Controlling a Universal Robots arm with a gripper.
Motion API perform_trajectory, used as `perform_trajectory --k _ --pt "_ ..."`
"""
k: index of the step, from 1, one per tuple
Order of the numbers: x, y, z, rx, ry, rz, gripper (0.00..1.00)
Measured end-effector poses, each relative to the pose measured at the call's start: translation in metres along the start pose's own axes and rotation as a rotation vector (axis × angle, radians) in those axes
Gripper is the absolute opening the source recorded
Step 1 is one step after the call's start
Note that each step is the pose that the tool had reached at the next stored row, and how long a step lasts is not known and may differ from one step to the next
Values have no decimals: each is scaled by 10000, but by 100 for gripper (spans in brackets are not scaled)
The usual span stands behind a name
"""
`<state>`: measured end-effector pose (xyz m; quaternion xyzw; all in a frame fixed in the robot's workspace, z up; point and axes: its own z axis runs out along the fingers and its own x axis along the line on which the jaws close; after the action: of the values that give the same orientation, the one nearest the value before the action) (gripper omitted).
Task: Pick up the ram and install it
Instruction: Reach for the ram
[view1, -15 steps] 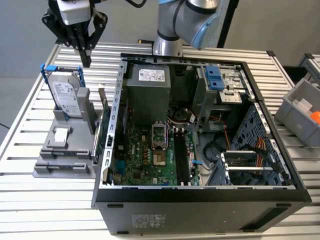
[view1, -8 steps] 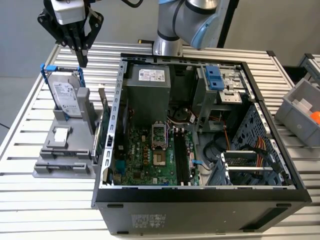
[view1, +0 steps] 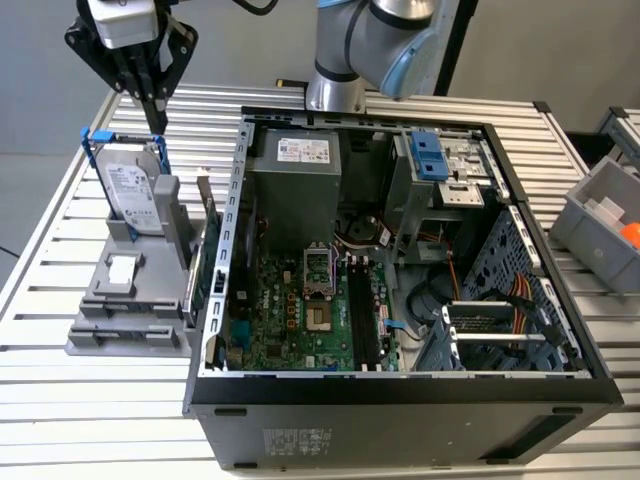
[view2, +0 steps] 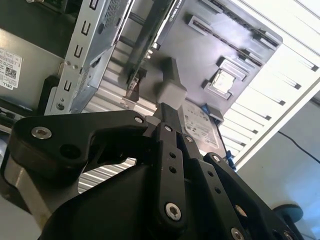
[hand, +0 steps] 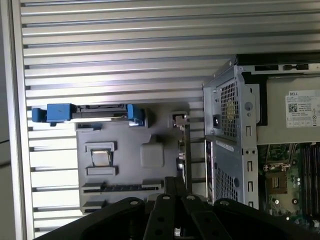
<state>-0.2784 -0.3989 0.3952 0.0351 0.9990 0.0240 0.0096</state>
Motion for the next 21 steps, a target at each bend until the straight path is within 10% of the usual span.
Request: perform_trajectory --k 21 --pt "277 -19 -5 -1 0 1 0"
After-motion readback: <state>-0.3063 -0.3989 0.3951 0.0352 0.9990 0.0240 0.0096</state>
